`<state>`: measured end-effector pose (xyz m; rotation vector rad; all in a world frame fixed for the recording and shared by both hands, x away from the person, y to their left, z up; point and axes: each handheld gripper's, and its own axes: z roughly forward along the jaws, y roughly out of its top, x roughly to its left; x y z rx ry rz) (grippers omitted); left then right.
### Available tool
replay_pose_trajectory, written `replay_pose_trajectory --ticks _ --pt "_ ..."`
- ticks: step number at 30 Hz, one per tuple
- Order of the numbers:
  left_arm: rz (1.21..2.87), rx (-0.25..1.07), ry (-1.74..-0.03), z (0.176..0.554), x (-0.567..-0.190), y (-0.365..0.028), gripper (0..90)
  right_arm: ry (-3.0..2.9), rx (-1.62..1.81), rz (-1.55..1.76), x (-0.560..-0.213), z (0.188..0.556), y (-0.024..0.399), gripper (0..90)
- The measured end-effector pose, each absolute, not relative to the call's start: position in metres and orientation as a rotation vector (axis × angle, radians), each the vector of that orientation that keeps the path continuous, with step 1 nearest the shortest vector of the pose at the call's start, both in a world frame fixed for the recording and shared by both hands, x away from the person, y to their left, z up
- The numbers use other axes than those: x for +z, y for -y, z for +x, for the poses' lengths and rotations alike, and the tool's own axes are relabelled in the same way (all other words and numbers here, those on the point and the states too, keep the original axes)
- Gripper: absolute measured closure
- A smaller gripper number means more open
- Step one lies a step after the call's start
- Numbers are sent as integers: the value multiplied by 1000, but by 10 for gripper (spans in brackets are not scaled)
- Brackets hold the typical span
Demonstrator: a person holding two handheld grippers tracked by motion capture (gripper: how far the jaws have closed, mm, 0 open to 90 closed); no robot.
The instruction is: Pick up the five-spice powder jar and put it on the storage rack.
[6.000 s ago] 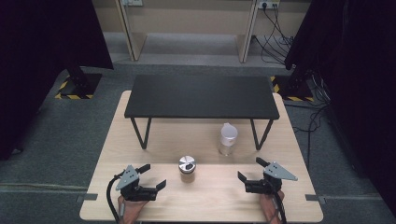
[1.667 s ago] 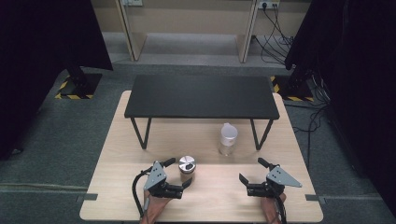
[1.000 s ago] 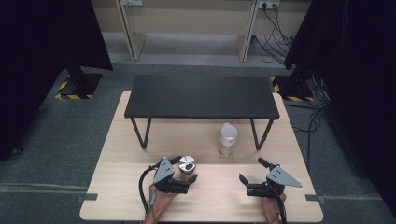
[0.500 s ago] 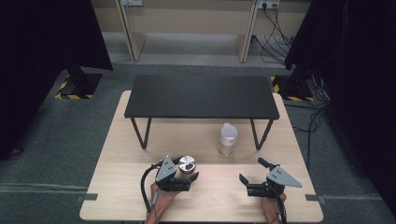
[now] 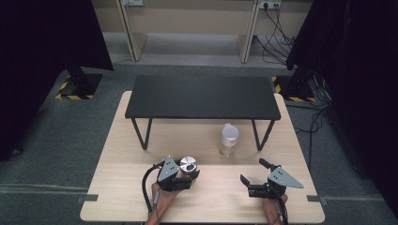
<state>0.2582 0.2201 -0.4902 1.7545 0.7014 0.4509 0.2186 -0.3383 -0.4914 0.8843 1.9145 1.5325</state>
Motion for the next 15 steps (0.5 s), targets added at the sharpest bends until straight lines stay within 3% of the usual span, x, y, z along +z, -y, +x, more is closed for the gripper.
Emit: replay_pose_trajectory --ticks 15 --pt "1767 452 -707 258 -486 -219 309 -1915 1532 882 -491 218 338 5"
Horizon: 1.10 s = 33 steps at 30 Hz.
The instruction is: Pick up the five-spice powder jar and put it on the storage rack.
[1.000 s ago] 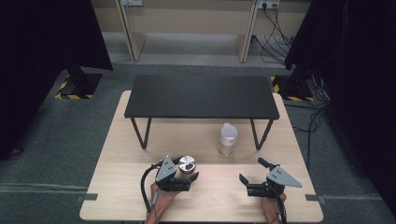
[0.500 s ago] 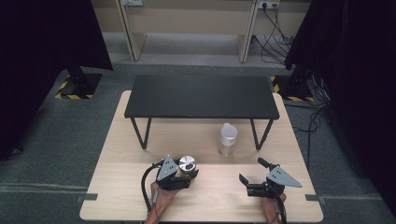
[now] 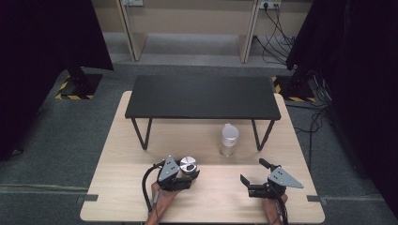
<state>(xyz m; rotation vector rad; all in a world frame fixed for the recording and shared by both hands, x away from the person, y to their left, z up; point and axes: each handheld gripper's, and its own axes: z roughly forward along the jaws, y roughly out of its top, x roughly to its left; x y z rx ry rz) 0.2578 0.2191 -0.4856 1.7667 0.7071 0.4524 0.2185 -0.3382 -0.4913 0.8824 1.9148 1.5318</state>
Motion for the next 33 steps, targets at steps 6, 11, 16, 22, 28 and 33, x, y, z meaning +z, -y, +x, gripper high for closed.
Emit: replay_pose_trajectory --ticks 6,11,16,22,28,33 --pt "1742 436 -723 258 -481 -224 310 -1914 1531 885 -491 218 338 5" --pt "1730 427 -729 258 -477 -227 310 -1915 1530 884 -491 218 338 5" --pt "1737 416 -737 258 -468 -231 310 -1915 1529 885 -491 218 338 5" --pt "1706 387 -745 259 -461 -241 310 -1916 1525 883 -491 218 337 5" --pt "1715 393 -740 258 -447 -245 311 -1915 1526 885 -491 218 338 5" --pt "1711 394 -737 258 -440 -248 311 -1917 1522 881 -491 218 337 4"
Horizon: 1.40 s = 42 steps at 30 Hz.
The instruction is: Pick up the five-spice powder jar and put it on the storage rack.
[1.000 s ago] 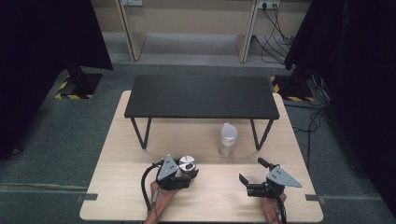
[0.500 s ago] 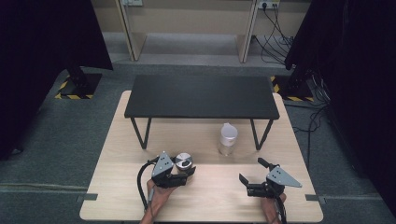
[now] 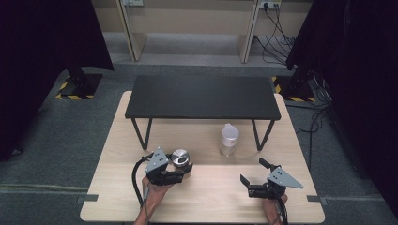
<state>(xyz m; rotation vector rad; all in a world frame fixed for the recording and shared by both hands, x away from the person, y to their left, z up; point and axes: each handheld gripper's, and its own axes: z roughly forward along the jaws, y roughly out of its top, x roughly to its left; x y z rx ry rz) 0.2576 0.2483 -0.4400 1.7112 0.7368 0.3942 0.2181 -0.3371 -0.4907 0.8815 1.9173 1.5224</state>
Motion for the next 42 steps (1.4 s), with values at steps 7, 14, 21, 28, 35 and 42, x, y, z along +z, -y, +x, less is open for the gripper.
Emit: replay_pose_trajectory --ticks 7,14,21,28,35,42 --pt "1721 405 -729 260 -422 -251 311 -1919 1520 882 -490 218 337 5" --pt "1733 401 -721 266 -395 -255 311 -1919 1524 883 -491 218 337 5" --pt "1746 401 -699 273 -363 -258 311 -1920 1523 883 -491 219 337 5" --pt "1754 373 -700 283 -336 -259 311 -1922 1523 880 -490 219 337 5" --pt "1751 355 -711 293 -313 -263 311 -1921 1524 884 -490 219 337 5" --pt "1757 386 -741 299 -295 -263 311 -1921 1527 884 -491 219 338 5"
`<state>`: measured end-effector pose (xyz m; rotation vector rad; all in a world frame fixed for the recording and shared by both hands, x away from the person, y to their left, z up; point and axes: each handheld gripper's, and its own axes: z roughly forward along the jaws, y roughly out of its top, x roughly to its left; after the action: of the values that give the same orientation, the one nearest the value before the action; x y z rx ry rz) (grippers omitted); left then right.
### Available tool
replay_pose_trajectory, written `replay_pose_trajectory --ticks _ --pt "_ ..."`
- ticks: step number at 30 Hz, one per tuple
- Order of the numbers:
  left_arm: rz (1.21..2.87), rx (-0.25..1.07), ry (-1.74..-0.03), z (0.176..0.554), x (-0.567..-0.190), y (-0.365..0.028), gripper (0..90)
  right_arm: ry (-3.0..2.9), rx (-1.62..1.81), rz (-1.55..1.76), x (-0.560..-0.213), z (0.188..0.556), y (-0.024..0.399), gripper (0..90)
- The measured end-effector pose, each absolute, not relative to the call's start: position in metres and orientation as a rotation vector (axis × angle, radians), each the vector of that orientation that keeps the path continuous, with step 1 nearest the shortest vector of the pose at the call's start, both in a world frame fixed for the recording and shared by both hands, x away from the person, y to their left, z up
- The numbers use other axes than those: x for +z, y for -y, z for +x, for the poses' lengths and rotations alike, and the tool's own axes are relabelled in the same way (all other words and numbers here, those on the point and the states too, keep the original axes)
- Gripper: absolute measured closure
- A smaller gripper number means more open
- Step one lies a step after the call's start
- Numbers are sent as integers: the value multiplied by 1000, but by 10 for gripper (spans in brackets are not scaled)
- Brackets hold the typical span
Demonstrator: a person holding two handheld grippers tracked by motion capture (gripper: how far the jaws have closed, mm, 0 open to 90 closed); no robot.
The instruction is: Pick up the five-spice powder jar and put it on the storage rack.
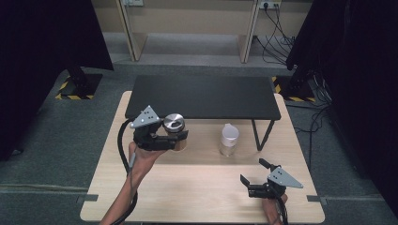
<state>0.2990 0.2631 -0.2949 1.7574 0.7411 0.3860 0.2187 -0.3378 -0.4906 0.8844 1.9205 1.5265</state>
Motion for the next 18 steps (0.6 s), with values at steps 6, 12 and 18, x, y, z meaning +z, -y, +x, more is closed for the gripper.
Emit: replay_pose_trajectory --ticks 6,12,18 --pt "1731 419 -767 303 -281 -269 311 -1919 1529 887 -491 219 338 5" --pt "1715 435 -802 310 -272 -272 311 -1919 1528 888 -491 219 338 4" --pt "1715 476 -831 317 -259 -269 311 -1916 1531 892 -491 219 338 4"
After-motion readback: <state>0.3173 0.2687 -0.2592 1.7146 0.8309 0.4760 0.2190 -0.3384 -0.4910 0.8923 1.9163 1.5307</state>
